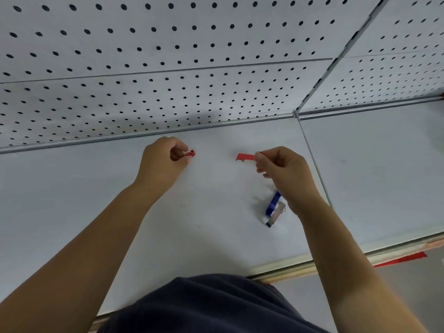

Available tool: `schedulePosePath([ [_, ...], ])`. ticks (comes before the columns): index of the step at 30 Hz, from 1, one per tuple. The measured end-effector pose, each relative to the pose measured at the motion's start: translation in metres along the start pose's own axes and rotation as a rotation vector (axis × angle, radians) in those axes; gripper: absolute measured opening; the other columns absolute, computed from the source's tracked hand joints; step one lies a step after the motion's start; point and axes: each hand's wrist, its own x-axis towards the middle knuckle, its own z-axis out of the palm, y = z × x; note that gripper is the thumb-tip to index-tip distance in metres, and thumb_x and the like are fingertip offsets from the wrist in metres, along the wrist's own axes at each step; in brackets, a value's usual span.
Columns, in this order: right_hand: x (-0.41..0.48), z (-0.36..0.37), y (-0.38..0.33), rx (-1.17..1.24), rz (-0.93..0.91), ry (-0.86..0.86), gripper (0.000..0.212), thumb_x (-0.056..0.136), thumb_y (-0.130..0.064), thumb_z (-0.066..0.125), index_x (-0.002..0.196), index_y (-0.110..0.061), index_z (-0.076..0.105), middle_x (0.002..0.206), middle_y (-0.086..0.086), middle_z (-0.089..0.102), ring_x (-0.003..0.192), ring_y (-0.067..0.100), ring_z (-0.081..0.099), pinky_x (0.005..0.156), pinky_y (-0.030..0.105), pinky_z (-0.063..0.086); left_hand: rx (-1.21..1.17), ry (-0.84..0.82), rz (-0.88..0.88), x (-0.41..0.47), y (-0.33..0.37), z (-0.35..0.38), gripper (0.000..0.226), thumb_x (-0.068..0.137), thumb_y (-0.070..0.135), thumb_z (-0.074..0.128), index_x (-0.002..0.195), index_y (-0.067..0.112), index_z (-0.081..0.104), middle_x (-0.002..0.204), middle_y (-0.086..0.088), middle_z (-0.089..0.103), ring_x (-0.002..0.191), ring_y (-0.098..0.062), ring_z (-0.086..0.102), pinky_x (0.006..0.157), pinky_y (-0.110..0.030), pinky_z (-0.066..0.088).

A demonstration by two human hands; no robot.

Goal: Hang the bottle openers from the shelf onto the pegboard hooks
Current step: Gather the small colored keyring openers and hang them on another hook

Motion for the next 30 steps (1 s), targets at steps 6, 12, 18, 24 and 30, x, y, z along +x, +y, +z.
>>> schedulePosePath([
  [6, -0.014, 0.018, -0.018, 0.049, 0.030, -0.085, 0.015, 0.092, -0.030, 0.072, 0.096, -0.016, 0.073, 0.088, 0.000, 0.078, 0.087, 0.016, 0.074, 0.083, 0.033, 0.062, -0.230, -0.050, -0.158, -0.018, 0.011, -0.006, 0.010, 0.091, 0.022, 0.073, 0.091, 0.013, 0.069, 0.081, 0.001, 0.071, 0.064, -0.010, 0.067, 0.053, -0.010, 0.049],
  [12, -0.033, 0.034, -0.038, 0.130, 0.106, -0.270, 0.014, 0.090, -0.019, 0.072, 0.092, -0.005, 0.072, 0.084, -0.008, 0.079, 0.089, 0.014, 0.070, 0.086, 0.032, 0.058, -0.743, -0.100, -0.356, -0.055, 0.010, -0.027, 0.012, 0.091, 0.014, 0.071, 0.095, 0.002, 0.070, 0.090, -0.010, 0.077, 0.083, -0.026, 0.075, 0.076, -0.028, 0.061],
  [18, -0.054, 0.055, -0.050, 0.053, 0.088, -0.334, 0.010, 0.090, -0.011, 0.071, 0.094, -0.002, 0.074, 0.084, 0.010, 0.078, 0.075, 0.017, 0.072, 0.073, 0.024, 0.060, -0.949, -0.090, -0.405, -0.098, 0.009, -0.059, 0.012, 0.093, 0.011, 0.066, 0.102, 0.004, 0.063, 0.102, -0.007, 0.079, 0.098, -0.018, 0.076, 0.083, -0.028, 0.056],
  [24, -0.095, 0.077, -0.066, -0.051, -0.054, -0.395, 0.007, 0.089, -0.016, 0.075, 0.089, -0.009, 0.076, 0.081, 0.002, 0.078, 0.078, 0.015, 0.076, 0.082, 0.030, 0.063, -0.862, -0.013, -0.337, -0.146, -0.001, -0.086, 0.018, 0.088, 0.012, 0.072, 0.071, 0.017, 0.068, 0.097, -0.004, 0.080, 0.097, -0.018, 0.075, 0.086, -0.030, 0.056],
  [30, -0.140, 0.097, -0.083, -0.086, -0.162, -0.464, 0.008, 0.087, -0.027, 0.078, 0.083, -0.020, 0.080, 0.084, -0.006, 0.079, 0.087, 0.018, 0.069, 0.092, 0.047, 0.055, -0.835, 0.085, -0.279, -0.196, -0.022, -0.124, 0.013, 0.068, 0.017, 0.082, 0.072, 0.009, 0.073, 0.092, -0.006, 0.080, 0.095, -0.011, 0.075, 0.077, -0.016, 0.055],
])
